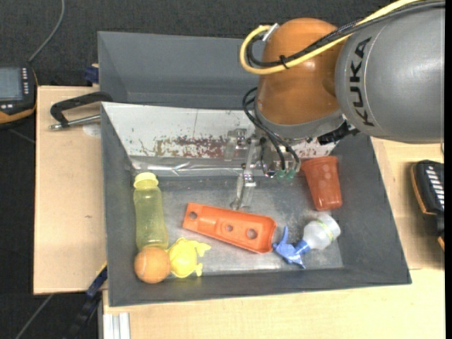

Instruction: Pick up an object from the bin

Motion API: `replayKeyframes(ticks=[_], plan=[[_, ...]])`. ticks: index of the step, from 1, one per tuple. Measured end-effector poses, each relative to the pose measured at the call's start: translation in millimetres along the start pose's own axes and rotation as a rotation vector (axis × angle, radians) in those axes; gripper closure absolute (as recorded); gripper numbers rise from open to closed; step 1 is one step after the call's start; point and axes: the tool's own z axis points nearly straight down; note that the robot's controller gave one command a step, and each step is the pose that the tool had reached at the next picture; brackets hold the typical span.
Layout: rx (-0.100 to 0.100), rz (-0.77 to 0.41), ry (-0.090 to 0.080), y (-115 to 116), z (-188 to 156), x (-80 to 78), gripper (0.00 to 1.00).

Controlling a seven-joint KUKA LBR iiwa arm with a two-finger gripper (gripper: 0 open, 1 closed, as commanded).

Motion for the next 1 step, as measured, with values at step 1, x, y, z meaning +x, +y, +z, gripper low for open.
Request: replayKeyframes(ticks=[1], plan=[[-0.001, 0.001, -0.009, -0.5, -5.1, -1.3, 0.0]])
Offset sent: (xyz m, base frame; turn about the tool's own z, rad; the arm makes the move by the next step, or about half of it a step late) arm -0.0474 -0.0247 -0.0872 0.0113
